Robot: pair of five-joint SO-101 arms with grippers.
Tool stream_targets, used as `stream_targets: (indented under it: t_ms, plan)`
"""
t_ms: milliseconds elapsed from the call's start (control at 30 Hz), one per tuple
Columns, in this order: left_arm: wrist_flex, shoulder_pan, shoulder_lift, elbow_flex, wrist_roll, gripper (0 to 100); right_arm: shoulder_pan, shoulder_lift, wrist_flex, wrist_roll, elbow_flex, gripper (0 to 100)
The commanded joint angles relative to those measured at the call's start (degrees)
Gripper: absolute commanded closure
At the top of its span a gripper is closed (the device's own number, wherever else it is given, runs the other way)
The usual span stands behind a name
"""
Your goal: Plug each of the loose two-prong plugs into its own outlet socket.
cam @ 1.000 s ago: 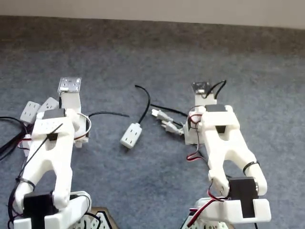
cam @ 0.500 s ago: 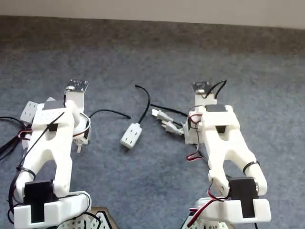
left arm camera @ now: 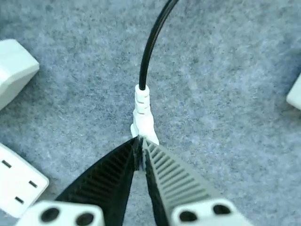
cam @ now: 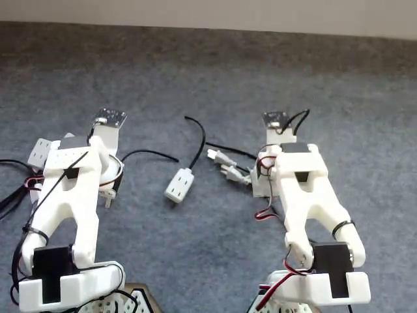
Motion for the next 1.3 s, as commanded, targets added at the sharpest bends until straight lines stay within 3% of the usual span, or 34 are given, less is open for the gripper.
stream_targets:
  t_ms: [0,67,567,900,1267]
  plan:
    - [-0.35,-0.66,-0.22,-3.56,-1.76,89,0.66,-0.22,-0.75,-0.26,-0.22,99.2]
    - [0.53,-1.01,-0.31,-4.70,-1.93,84,0.66,-0.22,-0.66,-0.26,-0.22,99.2]
    - [-0.70,-5.67,-0.22,-4.26,-10.55,83,0.66,-0.22,-0.92,-0.35,2.86,99.2]
    - [-5.10,-5.14,14.64,-6.73,-10.73,83,0.66,-0.22,-0.75,-0.35,2.77,99.2]
    - [-0.18,-2.15,17.89,-15.25,-9.05,83,0.66,-0.13,-0.84,-0.35,3.12,99.2]
